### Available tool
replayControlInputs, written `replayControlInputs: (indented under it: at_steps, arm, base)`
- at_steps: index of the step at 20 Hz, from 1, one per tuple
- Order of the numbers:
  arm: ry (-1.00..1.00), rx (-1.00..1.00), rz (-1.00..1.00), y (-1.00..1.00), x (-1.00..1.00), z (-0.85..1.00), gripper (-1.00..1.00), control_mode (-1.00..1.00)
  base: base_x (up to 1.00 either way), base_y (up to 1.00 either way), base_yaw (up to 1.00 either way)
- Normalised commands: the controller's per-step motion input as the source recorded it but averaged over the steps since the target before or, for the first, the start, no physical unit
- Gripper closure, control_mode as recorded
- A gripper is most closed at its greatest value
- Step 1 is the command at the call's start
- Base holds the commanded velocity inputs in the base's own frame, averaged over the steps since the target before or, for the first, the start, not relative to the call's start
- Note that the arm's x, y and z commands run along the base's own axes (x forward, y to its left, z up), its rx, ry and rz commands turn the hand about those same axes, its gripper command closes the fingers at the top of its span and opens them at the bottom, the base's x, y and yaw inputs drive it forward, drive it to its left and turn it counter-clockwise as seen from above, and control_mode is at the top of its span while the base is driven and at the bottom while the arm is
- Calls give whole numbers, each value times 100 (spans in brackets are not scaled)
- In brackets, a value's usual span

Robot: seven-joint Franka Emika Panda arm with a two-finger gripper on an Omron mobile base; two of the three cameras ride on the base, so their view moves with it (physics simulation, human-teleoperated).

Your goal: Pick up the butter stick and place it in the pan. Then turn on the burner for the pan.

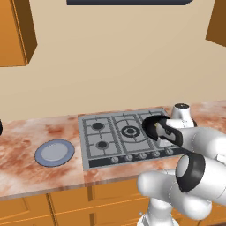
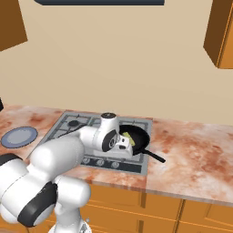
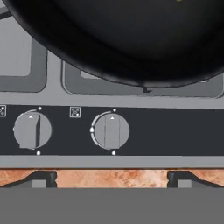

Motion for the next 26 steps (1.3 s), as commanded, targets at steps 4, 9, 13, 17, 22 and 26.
replayControlInputs:
  at_steps: [4,9,13,17,22,26]
  arm:
    - [0,0,0,0,0,-11,-100,-100]
    - [0,0,0,1,2,-13,-100,-100]
    - [0,0,0,2,5,-11,-100,-100]
    - [0,0,0,3,4,-7,-100,-100]
    - [0,0,0,0,8,-10,-100,-100]
    - [0,0,0,0,9,-7,-100,-100]
  base:
    - [0,0,0]
    - [0,0,0]
    - [0,0,0]
    - [0,0,0]
    - [0,0,0]
    - [0,0,0]
